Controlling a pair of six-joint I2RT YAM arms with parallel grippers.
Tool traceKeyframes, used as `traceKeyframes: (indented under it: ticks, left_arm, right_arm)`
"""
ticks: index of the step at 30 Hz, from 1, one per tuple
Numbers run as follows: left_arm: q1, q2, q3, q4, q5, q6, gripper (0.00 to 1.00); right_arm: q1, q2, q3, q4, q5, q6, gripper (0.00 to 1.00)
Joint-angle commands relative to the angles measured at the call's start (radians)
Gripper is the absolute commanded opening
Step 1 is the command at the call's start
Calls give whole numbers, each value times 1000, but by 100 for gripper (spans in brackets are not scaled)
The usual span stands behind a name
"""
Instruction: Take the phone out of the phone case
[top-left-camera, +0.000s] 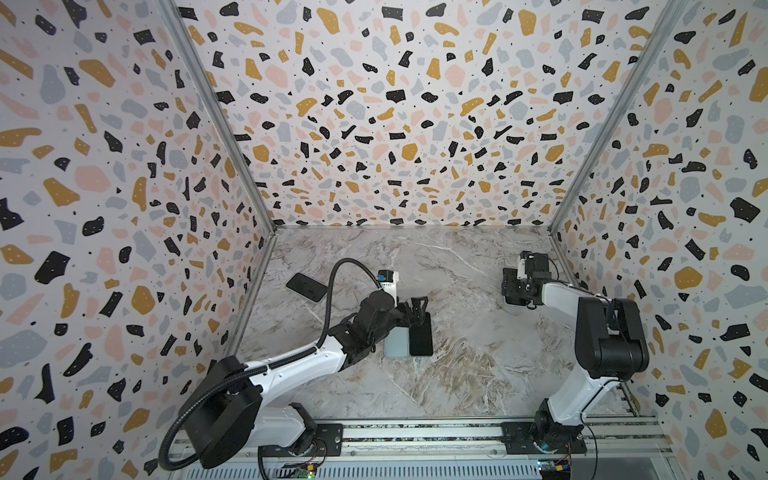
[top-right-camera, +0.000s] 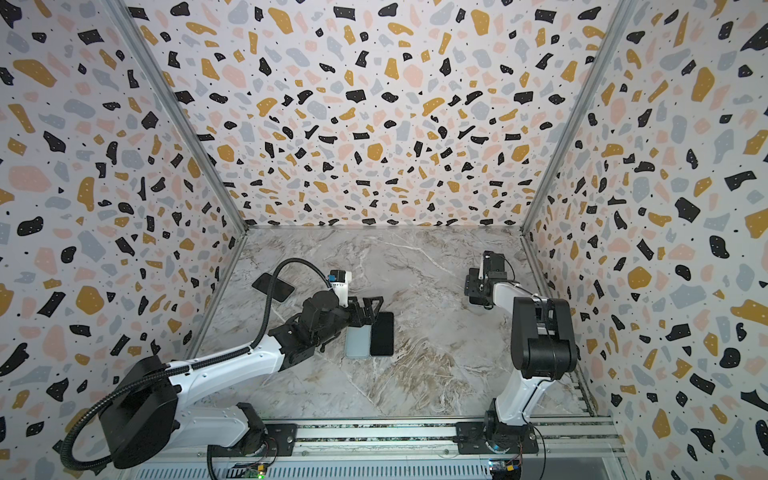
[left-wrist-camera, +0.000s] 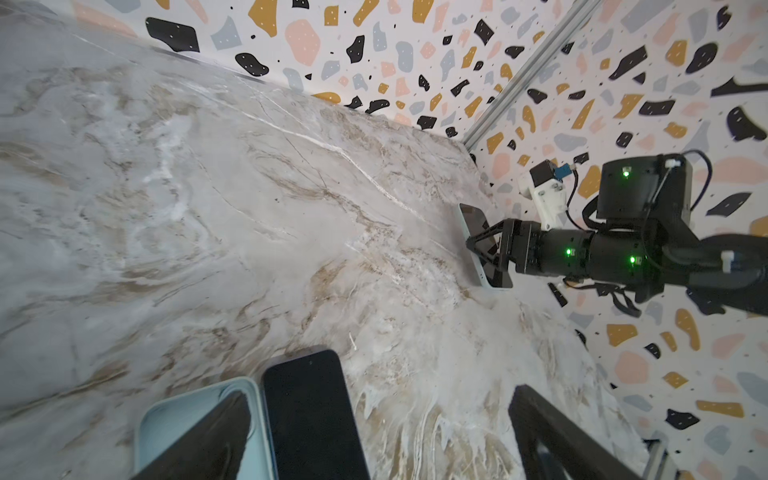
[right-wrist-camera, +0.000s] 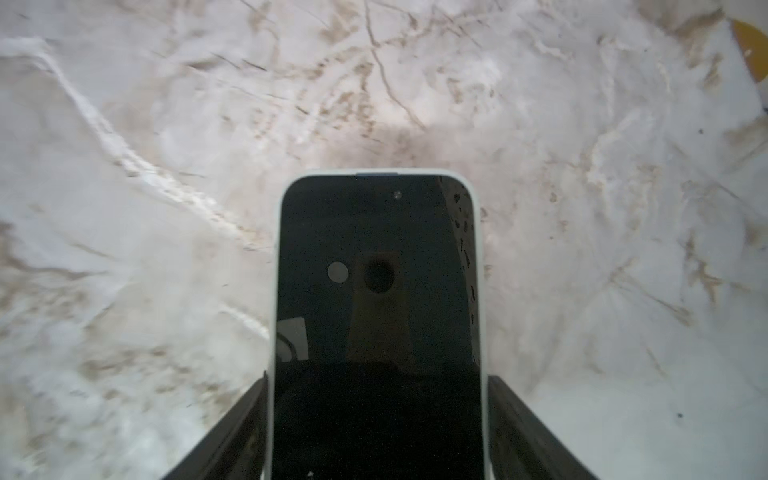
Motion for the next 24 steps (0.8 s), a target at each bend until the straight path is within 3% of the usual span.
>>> traceKeyframes:
  ticks: [1,12,24]
  left_arm:
    - [17,43,25,169,118,-124,99]
    - [44,242,57,413,252,-351,97]
    - [56,376,72,548,312,-483,85]
  right_arm:
    - [44,-100,-19,34,-50,14,46]
    - [276,-317,-152,69,-254,-20,46]
    - [468,-411,-151,21,-335,-31,45]
